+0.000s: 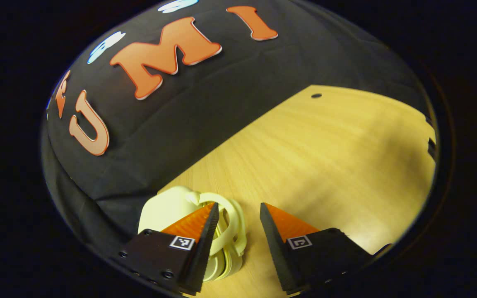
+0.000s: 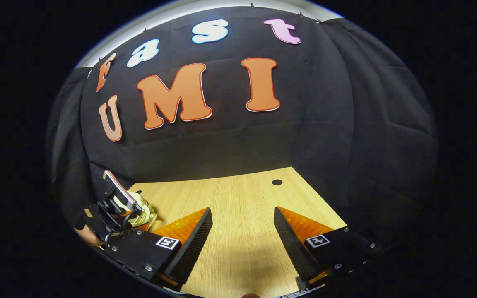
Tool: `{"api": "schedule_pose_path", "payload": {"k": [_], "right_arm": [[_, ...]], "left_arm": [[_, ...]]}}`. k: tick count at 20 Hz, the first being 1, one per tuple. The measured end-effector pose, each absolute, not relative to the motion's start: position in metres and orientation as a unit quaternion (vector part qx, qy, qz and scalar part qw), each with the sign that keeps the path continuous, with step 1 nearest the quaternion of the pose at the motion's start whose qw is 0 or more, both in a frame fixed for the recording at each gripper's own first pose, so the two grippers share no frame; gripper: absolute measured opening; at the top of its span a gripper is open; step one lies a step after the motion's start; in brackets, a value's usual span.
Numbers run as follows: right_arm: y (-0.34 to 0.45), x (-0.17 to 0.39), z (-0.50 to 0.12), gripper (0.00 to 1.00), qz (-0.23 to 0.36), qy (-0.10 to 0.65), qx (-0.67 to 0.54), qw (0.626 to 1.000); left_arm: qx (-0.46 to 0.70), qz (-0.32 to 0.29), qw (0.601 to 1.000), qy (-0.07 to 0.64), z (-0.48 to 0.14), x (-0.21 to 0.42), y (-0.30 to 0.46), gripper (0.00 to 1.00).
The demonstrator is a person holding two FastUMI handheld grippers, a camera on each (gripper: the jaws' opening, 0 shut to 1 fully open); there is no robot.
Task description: First open the suitcase, pack the skin care products into it, and then close the suitcase.
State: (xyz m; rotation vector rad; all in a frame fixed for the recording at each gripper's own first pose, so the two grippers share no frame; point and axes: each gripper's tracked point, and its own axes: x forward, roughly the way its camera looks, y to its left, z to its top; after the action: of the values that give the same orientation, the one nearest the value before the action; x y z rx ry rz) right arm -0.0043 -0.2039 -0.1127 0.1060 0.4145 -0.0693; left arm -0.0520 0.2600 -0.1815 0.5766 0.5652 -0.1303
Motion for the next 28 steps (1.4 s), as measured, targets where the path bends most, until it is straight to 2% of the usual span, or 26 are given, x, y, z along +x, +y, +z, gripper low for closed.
{"api": "schedule_pose_path", "payload": {"k": [2, 3, 4, 5, 6, 8, 12, 13, 16, 20, 25, 28], "right_arm": [[-0.200, -0.002, -0.105, 0.96, -0.029, 0.188, 0.051, 0.980], [-0.198, -0.001, -0.100, 0.95, -0.026, 0.178, 0.049, 0.982], [-0.196, 0.000, -0.095, 0.96, -0.023, 0.168, 0.048, 0.984], [-0.195, 0.001, -0.091, 0.96, -0.021, 0.160, 0.045, 0.986], [-0.195, 0.002, -0.087, 0.96, -0.020, 0.151, 0.042, 0.987], [-0.190, 0.002, -0.074, 0.95, -0.015, 0.124, 0.038, 0.991], [-0.180, 0.003, -0.049, 0.95, -0.004, 0.070, 0.017, 0.997], [-0.176, 0.003, -0.047, 1.00, 0.000, 0.065, 0.011, 0.998], [-0.166, 0.005, -0.044, 0.95, 0.014, 0.058, 0.008, 0.998], [-0.155, 0.004, -0.043, 0.96, 0.029, 0.049, 0.005, 0.998], [-0.147, 0.005, -0.051, 0.96, 0.043, 0.061, 0.002, 0.997], [-0.143, 0.010, -0.052, 0.96, 0.045, 0.059, 0.000, 0.997]], "left_arm": [[0.240, -0.077, 0.938, 0.239, -0.150, -0.055, 0.228, 0.86], [0.221, -0.076, 0.946, 0.224, -0.134, -0.056, 0.216, 0.92], [0.205, -0.073, 0.954, 0.204, -0.114, -0.056, 0.211, 0.93], [0.190, -0.070, 0.961, 0.186, -0.096, -0.057, 0.205, 0.90], [0.170, -0.070, 0.969, 0.167, -0.077, -0.062, 0.201, 0.95], [0.131, -0.066, 0.979, 0.139, -0.049, -0.068, 0.195, 0.99], [0.071, -0.054, 0.993, 0.074, 0.007, -0.077, 0.192, 0.99], [0.076, -0.049, 0.994, 0.068, 0.014, -0.082, 0.192, 0.99], [0.073, -0.043, 0.995, 0.050, 0.021, -0.090, 0.189, 0.99], [0.039, -0.021, 0.999, 0.031, 0.032, -0.096, 0.196, 0.99], [0.058, -0.009, 0.998, -0.002, 0.045, -0.105, 0.199, 0.99], [0.059, -0.009, 0.998, 0.002, 0.040, -0.110, 0.199, 1.00]]}}
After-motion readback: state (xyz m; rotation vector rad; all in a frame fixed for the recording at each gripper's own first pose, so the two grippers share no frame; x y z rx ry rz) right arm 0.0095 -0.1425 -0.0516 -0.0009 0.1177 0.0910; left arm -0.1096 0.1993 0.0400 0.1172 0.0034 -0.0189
